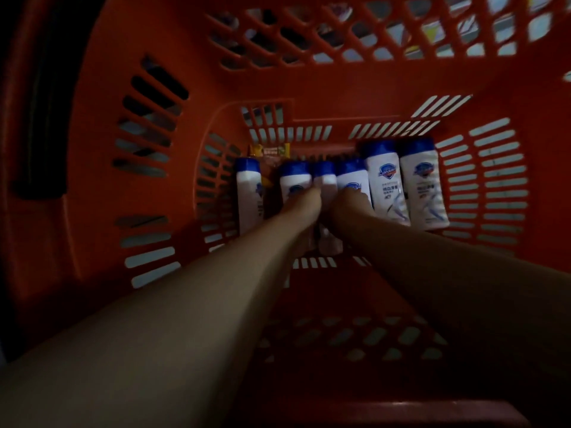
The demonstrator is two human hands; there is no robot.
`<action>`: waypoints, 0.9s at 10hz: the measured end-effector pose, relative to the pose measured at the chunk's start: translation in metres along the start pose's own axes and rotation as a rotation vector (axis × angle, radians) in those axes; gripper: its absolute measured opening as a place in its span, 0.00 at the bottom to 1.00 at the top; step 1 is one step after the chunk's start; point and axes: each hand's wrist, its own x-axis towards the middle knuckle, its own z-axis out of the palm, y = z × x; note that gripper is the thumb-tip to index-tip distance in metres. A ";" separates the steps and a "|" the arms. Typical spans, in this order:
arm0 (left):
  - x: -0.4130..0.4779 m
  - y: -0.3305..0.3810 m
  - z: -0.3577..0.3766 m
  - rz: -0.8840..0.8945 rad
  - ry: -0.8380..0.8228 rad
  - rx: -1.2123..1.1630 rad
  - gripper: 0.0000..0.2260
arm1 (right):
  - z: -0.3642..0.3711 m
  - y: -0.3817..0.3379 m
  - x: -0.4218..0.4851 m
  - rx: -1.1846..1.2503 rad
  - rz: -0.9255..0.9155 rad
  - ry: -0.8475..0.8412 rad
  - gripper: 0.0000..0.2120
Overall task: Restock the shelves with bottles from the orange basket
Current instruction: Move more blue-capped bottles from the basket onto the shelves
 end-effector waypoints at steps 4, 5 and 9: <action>-0.037 0.006 -0.033 0.003 -0.152 -0.054 0.09 | -0.032 0.011 -0.039 0.485 0.083 -0.145 0.19; -0.062 0.010 -0.042 0.061 -0.086 0.028 0.09 | -0.051 0.007 -0.073 0.634 0.074 -0.217 0.15; -0.288 0.049 -0.109 0.350 -0.373 -0.129 0.05 | -0.161 -0.039 -0.279 0.985 -0.288 -0.428 0.05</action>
